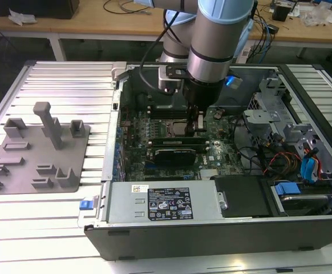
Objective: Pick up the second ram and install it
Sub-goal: 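Press down the second ram until it locks into place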
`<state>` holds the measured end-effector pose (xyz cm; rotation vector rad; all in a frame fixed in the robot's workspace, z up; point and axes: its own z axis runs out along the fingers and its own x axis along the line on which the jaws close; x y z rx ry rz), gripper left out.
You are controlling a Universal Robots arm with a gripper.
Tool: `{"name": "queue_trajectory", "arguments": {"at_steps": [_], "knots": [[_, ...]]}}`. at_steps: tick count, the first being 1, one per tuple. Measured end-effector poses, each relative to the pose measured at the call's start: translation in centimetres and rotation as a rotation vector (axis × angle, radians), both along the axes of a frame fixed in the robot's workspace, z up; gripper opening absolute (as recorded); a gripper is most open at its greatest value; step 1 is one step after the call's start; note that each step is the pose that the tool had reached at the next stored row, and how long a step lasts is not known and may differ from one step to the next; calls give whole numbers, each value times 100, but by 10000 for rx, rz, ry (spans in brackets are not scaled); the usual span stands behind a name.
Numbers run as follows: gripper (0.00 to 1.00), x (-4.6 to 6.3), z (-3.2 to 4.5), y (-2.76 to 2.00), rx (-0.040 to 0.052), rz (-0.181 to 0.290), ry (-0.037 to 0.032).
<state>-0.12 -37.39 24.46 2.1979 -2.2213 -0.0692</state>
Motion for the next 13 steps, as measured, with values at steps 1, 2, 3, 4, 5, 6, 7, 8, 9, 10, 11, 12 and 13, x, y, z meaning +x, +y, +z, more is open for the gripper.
{"name": "queue_trajectory", "arguments": {"at_steps": [1, 2, 3, 4, 5, 6, 7, 8, 9, 10, 11, 12, 13], "knots": [[8, 20, 0, 0, 0, 1, 0], [8, 33, 0, 0, -1, 0, 0], [8, 57, 0, 0, -1, 0, 1], [8, 78, 0, 0, -1, 1, 0], [8, 94, 1, 0, -1, 0, 0], [8, 112, 0, 0, -1, 1, 0], [8, 130, 0, 0, -1, 0, 0], [8, 172, 0, 0, -1, 0, 1], [8, 235, 0, 0, -1, 1, 1], [8, 274, 0, 0, -1, 0, 0], [8, 278, 0, 0, 0, 0, 0], [8, 279, -7, -1, 1, 0, 0], [8, 288, -26, 0, -1, 1, 0]]}}
